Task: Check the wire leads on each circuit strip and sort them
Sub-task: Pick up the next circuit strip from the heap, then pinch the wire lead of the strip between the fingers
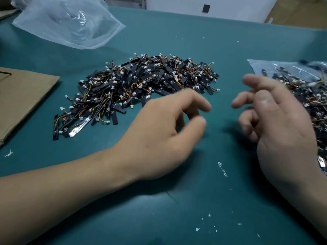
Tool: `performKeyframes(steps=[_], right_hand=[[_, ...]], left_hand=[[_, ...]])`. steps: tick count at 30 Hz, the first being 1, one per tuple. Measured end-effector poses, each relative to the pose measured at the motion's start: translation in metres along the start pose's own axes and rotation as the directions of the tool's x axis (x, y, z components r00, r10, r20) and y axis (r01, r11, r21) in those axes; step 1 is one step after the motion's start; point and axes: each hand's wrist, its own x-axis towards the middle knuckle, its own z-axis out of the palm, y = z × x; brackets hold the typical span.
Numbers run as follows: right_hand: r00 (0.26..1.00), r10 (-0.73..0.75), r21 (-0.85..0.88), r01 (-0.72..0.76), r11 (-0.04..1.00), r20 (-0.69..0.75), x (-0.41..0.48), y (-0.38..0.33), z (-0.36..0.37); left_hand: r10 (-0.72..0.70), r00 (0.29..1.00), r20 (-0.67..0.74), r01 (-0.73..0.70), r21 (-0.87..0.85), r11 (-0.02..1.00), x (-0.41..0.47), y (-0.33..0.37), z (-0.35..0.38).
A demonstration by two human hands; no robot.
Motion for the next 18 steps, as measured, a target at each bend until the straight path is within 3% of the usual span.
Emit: performKeyframes(steps=[2, 4, 7, 10, 18], right_hand=[[0.998, 0.062, -0.014, -0.061, 0.998, 0.018, 0.003, 0.005, -0.002], [0.994, 0.058, -0.084, -0.050, 0.995, 0.096, 0.001, 0.006, -0.003], [0.973, 0.022, -0.248, 0.037, 0.968, 0.231, -0.006, 0.005, 0.000], [0.961, 0.026, -0.324, 0.067, 0.944, 0.277, -0.008, 0.004, 0.000], [0.940, 0.037, -0.412, 0.112, 0.904, 0.338, -0.009, 0.001, 0.000]], left_hand=[[0.105, 0.981, 0.164, -0.162, 0.384, 0.909, -0.006, 0.005, 0.004], [0.107, 0.955, 0.276, -0.255, 0.581, 0.773, -0.011, 0.009, 0.007], [-0.039, 0.972, 0.230, -0.125, 0.652, 0.747, -0.010, 0.011, 0.005], [-0.201, 0.967, 0.159, 0.026, 0.721, 0.692, -0.011, 0.010, 0.004], [-0.294, 0.946, 0.135, 0.095, 0.754, 0.650, -0.010, 0.011, 0.007]])
